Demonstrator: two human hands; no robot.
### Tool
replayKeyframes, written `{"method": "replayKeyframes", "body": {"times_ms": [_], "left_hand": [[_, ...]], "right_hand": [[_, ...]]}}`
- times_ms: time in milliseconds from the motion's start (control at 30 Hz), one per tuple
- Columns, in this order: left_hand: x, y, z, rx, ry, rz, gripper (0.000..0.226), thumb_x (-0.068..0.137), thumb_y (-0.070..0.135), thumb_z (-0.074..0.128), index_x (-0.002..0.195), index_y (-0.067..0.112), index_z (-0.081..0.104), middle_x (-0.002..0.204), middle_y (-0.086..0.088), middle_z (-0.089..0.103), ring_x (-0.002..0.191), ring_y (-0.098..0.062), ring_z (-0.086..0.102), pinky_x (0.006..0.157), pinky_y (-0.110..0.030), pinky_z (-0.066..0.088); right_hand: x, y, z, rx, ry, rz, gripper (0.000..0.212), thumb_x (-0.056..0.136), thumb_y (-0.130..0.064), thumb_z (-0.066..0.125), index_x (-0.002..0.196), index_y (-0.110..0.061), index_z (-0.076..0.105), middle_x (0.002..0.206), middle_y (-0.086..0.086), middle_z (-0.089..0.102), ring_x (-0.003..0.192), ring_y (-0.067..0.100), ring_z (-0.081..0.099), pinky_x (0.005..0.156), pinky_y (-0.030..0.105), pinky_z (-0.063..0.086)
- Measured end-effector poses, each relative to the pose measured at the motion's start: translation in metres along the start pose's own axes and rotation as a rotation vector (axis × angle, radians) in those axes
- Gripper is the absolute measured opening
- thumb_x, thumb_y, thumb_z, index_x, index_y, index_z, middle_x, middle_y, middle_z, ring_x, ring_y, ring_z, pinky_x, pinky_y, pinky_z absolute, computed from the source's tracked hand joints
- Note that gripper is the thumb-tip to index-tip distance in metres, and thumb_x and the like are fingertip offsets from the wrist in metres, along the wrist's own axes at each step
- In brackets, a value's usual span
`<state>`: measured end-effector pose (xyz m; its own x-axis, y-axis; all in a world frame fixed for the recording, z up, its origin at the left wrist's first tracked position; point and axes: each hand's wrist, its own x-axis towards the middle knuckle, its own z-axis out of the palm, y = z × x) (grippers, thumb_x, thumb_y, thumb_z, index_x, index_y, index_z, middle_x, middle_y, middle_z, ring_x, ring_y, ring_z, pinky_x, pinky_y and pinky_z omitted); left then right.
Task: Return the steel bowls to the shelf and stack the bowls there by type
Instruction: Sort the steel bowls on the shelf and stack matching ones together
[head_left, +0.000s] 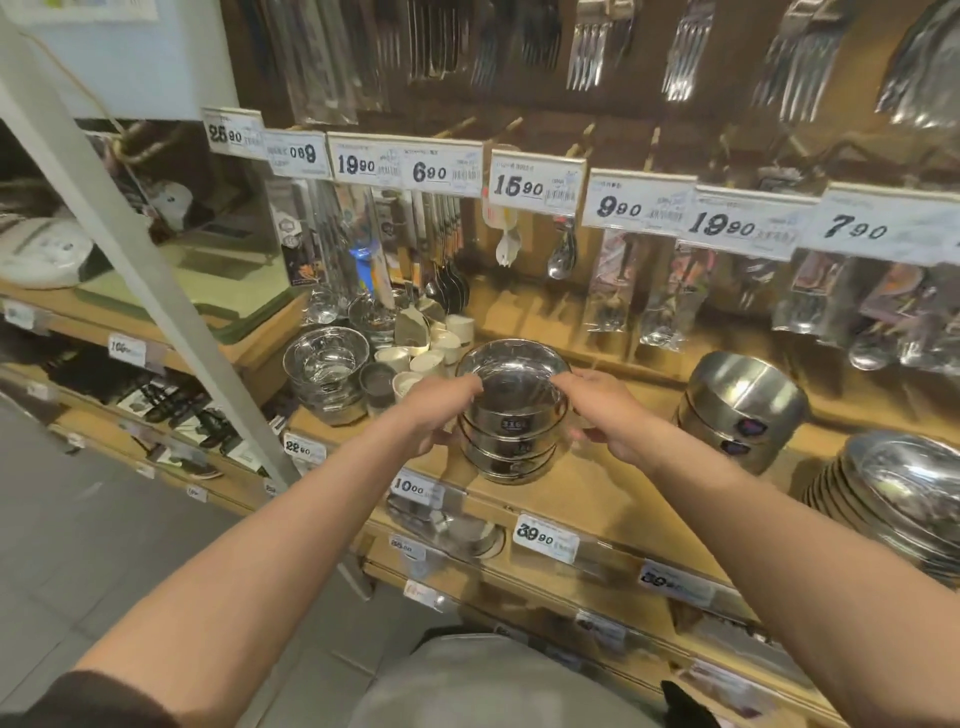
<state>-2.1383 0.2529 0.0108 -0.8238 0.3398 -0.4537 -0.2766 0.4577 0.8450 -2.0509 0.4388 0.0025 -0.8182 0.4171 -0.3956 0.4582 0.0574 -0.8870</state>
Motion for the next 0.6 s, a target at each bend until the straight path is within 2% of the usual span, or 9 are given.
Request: {"method": "replayKeyframes", "body": {"times_ms": [67,133,167,233,300,367,467,533,600], "left_hand": [[-0.001,0.0,0.003,-0.008,-0.035,-0.003,0.03,0.096,0.041,0.049,0.117,0.021,0.057,0.1,-0.002,0.055,0.096,-0.02,0.053,0.086,-0.043,0.057],[-0.002,-0.001,0.006,-0.026,-0.067,-0.014,0.037,0.096,0.05,0.043,0.124,0.027,0.054,0.12,-0.006,0.052,0.119,-0.03,0.048,0.088,-0.046,0.055],[-0.002,-0.001,0.008,-0.04,-0.077,-0.016,0.037,0.096,0.054,0.041,0.122,0.03,0.054,0.123,-0.006,0.051,0.123,-0.034,0.046,0.087,-0.046,0.054],[0.002,-0.003,0.011,-0.087,-0.095,-0.018,0.034,0.097,0.059,0.037,0.111,0.035,0.057,0.116,-0.004,0.056,0.117,-0.031,0.051,0.086,-0.048,0.053],[0.007,-0.005,0.011,-0.123,-0.093,-0.019,0.038,0.098,0.062,0.033,0.105,0.036,0.059,0.109,-0.001,0.059,0.111,-0.028,0.054,0.086,-0.05,0.054],[0.012,-0.007,0.011,-0.123,-0.092,-0.021,0.047,0.099,0.063,0.03,0.12,0.034,0.06,0.12,-0.008,0.061,0.118,-0.033,0.055,0.094,-0.057,0.052],[0.016,-0.007,0.011,-0.109,-0.082,-0.041,0.053,0.103,0.056,0.028,0.14,0.025,0.05,0.137,-0.018,0.057,0.126,-0.04,0.054,0.099,-0.065,0.049],[0.019,-0.008,0.009,-0.128,-0.1,-0.045,0.051,0.104,0.054,0.029,0.139,0.024,0.05,0.131,-0.018,0.059,0.122,-0.04,0.058,0.095,-0.062,0.053],[0.02,-0.01,0.008,-0.157,-0.123,-0.054,0.05,0.103,0.056,0.03,0.134,0.023,0.051,0.116,-0.014,0.063,0.106,-0.036,0.065,0.083,-0.053,0.059]], "right_hand": [[-0.001,0.003,0.001,0.03,-0.058,0.03,0.034,0.086,-0.06,0.052,0.106,-0.039,0.068,0.102,-0.015,0.068,0.096,0.011,0.06,0.079,0.038,0.058],[0.002,0.006,0.001,0.099,-0.107,0.061,0.044,0.09,-0.067,0.044,0.119,-0.039,0.061,0.115,-0.009,0.059,0.111,0.019,0.057,0.093,0.053,0.055],[0.004,0.007,0.002,0.138,-0.126,0.076,0.046,0.091,-0.069,0.041,0.121,-0.039,0.057,0.114,-0.005,0.058,0.113,0.023,0.056,0.096,0.059,0.052],[0.008,0.009,0.002,0.21,-0.153,0.105,0.044,0.091,-0.071,0.036,0.115,-0.038,0.054,0.11,0.0,0.06,0.114,0.027,0.056,0.1,0.067,0.046],[0.01,0.011,0.004,0.248,-0.153,0.126,0.044,0.093,-0.071,0.033,0.12,-0.039,0.048,0.129,0.009,0.058,0.131,0.033,0.049,0.102,0.07,0.042],[0.012,0.013,0.006,0.25,-0.146,0.122,0.042,0.094,-0.07,0.033,0.121,-0.042,0.046,0.144,0.013,0.05,0.14,0.036,0.04,0.101,0.07,0.042],[0.015,0.015,0.008,0.255,-0.139,0.119,0.038,0.097,-0.066,0.032,0.12,-0.04,0.047,0.142,0.011,0.051,0.137,0.035,0.044,0.1,0.067,0.046],[0.017,0.016,0.009,0.269,-0.139,0.118,0.041,0.098,-0.065,0.031,0.125,-0.038,0.046,0.147,0.013,0.049,0.137,0.035,0.044,0.1,0.067,0.046],[0.018,0.018,0.01,0.294,-0.156,0.137,0.049,0.095,-0.069,0.032,0.13,-0.037,0.046,0.15,0.015,0.046,0.14,0.038,0.04,0.101,0.068,0.044]]}}
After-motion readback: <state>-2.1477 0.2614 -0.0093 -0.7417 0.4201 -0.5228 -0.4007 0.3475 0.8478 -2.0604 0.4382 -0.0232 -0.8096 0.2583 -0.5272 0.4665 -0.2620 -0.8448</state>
